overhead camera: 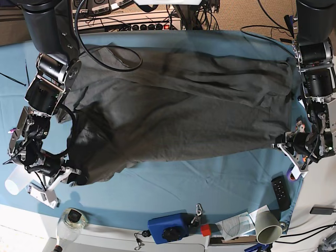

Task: Fold the T-shirt properly
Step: 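Lift the hem with both grippers and fold it toward the collar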

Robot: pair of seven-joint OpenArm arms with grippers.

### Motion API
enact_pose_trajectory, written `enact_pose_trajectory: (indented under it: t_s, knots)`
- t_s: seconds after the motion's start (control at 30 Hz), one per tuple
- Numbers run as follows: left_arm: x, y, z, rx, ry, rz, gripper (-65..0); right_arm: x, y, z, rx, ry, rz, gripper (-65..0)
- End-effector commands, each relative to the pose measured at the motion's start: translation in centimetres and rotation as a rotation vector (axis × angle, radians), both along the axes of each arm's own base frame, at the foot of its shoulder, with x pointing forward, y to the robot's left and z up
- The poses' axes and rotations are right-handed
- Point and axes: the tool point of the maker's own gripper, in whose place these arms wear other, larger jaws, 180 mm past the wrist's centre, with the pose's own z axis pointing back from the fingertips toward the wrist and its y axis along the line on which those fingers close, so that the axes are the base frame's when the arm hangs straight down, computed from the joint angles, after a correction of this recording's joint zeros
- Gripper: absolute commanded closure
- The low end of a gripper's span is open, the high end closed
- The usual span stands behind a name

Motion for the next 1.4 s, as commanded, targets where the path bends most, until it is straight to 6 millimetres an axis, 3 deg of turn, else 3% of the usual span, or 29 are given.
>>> enact_pose_trajectory:
  t_s: [0.0,0.33,0.5,0.7,1.07,1.2,1.37]
  knots:
    - [1.2,0.4,2.2,-0.002,-0.057,-0.006,0.0,1.0,-0.3,2.7,0.012,-0.072,-0.002,0.0]
    - [1.0,-0.3,4.0,0.018,-0.072,-0.07,0.0,-1.8,1.0,1.8,0.058,-0.048,0.067,0.0]
    - [0.4,0.7,4.2,0.032,-0.06,-0.077,0.0,-3.7,1.1,0.4,0.028,-0.038,0.075,0.0]
    - [-1.1,1.3,4.5,-0.005,-0.064,-0.139,0.0,-5.0,1.9,0.7,0.048,-0.076,0.1,0.0]
    - [-2.9,-0.4,4.6,-0.012,-0.104,-0.23,0.0,-8.0,2.5,0.2,0.018,-0.098,0.128,0.0]
    - [-3.7,-1.2,4.9,0.021,-0.133,-0.289,0.0,-9.2,1.4,0.9,0.045,-0.147,0.093,0.0]
    - [-5.0,-1.3,3.7,0.02,-0.1,-0.294,0.0,-10.6,-1.2,0.7,0.076,-0.155,0.003,0.0]
